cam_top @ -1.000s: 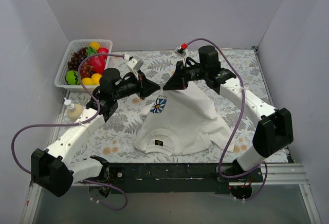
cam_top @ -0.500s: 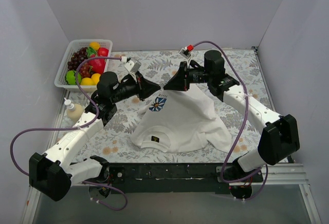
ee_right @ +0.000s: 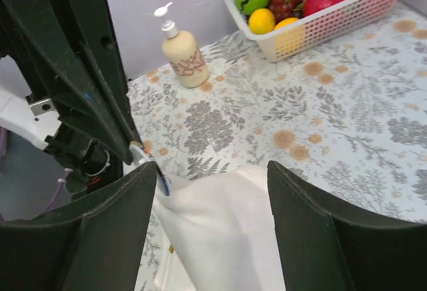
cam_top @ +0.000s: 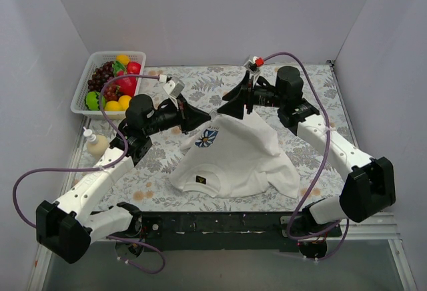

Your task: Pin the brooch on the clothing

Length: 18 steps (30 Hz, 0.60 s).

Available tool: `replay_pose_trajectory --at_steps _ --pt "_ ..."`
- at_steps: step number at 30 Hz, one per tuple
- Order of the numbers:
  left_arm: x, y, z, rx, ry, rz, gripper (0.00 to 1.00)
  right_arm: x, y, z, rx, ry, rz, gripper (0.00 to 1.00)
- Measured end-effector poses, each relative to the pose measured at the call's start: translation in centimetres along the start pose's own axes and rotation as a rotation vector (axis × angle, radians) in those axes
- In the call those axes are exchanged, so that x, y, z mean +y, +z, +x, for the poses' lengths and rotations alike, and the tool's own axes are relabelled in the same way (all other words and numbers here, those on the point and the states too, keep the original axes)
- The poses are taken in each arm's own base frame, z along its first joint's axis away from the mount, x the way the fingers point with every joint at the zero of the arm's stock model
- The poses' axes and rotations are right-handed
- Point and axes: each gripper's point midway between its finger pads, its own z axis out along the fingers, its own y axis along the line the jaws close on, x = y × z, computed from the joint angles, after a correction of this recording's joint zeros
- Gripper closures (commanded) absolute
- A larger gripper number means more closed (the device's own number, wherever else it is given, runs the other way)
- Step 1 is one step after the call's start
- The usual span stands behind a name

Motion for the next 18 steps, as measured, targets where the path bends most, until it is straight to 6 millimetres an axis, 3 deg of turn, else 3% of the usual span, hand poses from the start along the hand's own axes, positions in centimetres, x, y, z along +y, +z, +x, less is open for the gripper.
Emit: replay_pose_trajectory --at_steps 7,12,18 --pt "-0.8 -0.3 2.4 0.067 -0.054 0.040 1.00 -1.4 -2.5 -1.3 -0.063 -0.055 0.114 0.25" --pt "-1.3 -0.3 6.5 0.165 -0.112 0.025 1.00 -2.9 -3.4 -0.6 -0.061 -0.037 0.179 0.25" --pt "-3.7 1.2 13.1 0.362 -0.134 0.020 1.00 -4.2 -3.8 1.4 -0.029 -0.001 0.234 0.25"
